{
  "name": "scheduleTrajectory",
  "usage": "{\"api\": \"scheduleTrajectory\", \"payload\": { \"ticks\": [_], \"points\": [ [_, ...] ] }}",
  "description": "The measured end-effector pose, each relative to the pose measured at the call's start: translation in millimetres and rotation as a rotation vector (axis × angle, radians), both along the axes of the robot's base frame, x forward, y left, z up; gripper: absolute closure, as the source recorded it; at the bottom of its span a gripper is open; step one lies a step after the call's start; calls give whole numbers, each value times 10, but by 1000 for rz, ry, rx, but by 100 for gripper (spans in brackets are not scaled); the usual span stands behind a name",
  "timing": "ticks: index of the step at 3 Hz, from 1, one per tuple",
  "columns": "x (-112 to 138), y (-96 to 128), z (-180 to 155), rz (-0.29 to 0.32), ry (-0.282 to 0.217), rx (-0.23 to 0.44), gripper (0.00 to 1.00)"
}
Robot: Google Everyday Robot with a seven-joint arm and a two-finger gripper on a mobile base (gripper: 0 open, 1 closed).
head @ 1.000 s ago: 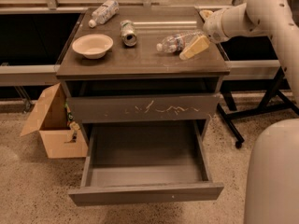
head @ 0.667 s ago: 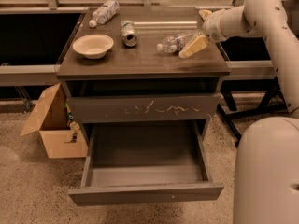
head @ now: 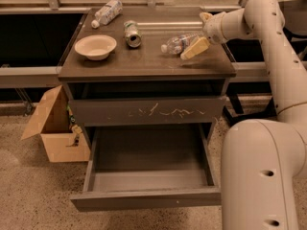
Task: Place water bottle into middle drawer
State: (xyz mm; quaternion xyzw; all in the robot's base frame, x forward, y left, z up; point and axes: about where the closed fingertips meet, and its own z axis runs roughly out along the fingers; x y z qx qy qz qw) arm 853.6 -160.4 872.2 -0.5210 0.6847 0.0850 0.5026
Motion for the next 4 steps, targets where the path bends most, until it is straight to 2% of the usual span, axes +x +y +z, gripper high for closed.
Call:
{"api": "scheduleTrajectory", "payload": {
  "ticks": [2,3,4],
  "points": [
    [66,88,-297,-4,100,37,49],
    [51,85,-256,-10,117,40,80],
    [41,86,-214,-10,118,41,100]
  ]
}}
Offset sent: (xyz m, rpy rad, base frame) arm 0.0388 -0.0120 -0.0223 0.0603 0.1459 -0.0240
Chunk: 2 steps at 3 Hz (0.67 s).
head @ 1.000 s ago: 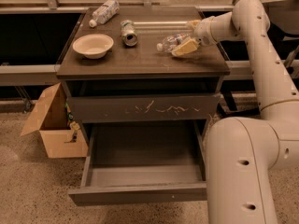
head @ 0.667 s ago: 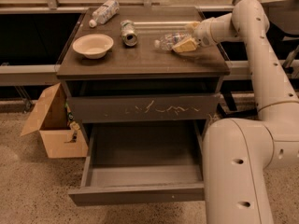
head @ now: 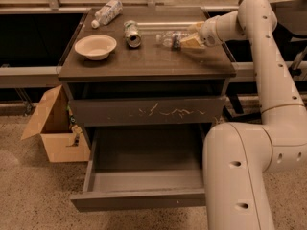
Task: Place water bottle into middle drawer
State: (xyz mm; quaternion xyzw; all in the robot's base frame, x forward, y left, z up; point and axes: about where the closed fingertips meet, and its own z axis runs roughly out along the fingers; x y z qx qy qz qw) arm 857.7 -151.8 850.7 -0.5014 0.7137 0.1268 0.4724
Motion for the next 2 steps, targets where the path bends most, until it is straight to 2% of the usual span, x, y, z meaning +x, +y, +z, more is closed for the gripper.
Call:
{"api": "scheduleTrajectory", "payload": {
  "ticks": [1,2],
  "points": [
    [-207,76,293,37,20,36,100],
    [-356,104,488,46,50,73,100]
  ]
}}
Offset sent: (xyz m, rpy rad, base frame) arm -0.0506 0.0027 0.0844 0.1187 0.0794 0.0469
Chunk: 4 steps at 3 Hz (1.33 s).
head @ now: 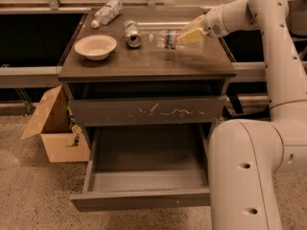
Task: Place water bottle into middle drawer
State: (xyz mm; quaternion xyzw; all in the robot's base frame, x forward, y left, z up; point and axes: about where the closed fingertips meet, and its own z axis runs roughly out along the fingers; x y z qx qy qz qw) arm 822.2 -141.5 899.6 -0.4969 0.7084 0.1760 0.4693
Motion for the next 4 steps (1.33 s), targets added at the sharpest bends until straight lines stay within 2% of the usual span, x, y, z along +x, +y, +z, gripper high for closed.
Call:
{"api": "scheduleTrajectory", "payload": {
  "ticks": [2,3,4],
  "points": [
    [-175,130,132,29,57,29,100],
    [-175,130,132,29,57,29,100],
    [-238,143,86,40,86,22,100]
  ]
}}
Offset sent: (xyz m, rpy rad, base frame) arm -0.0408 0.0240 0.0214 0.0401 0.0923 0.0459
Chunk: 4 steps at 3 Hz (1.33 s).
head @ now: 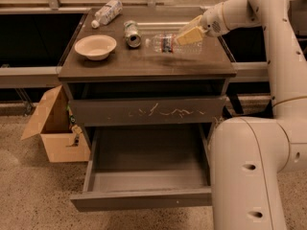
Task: Place water bottle into middle drawer
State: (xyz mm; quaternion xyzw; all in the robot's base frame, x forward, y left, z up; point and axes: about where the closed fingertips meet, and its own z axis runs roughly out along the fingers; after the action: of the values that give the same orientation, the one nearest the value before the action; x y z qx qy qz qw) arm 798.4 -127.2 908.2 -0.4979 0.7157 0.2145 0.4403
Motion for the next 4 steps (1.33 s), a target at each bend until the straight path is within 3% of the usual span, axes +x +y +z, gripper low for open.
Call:
{"api": "scheduleTrajectory", "payload": {
  "ticks": [2,4],
  "points": [
    [-320,54,-110,33,104,5,100],
    [-938,364,21,106,104,16,100]
  ]
}}
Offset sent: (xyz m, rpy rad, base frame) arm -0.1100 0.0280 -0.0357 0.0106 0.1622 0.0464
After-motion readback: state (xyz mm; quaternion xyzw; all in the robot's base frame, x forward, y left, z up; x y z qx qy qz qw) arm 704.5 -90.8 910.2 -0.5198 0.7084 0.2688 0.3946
